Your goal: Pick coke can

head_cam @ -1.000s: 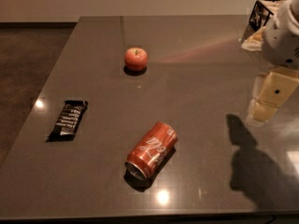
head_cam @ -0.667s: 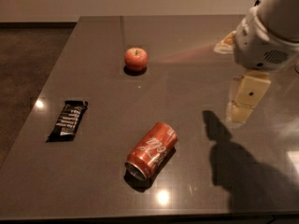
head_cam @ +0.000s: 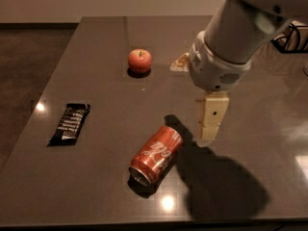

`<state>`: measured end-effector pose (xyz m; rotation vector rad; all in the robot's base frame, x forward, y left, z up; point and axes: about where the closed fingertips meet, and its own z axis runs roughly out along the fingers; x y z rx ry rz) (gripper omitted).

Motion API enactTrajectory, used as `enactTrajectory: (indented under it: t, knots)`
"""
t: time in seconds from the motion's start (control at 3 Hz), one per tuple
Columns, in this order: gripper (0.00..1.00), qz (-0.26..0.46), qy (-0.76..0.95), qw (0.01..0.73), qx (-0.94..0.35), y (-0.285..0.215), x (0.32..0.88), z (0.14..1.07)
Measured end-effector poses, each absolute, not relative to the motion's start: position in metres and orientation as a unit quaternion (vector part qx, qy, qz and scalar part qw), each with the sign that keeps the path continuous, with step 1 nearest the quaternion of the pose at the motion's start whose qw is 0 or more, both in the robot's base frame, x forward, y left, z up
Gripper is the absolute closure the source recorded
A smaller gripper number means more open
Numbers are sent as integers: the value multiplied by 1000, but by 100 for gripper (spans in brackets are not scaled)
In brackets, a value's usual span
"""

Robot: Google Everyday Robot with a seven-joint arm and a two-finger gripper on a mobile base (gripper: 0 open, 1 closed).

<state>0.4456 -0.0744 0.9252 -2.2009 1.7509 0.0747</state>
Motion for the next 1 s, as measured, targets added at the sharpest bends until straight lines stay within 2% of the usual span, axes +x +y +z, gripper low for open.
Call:
enactTrajectory:
  t: [0.33,1.0]
  knots:
    - [0,40,551,154,-819,-45,430,903]
    - [0,55,449,130,-882,-21,403,869]
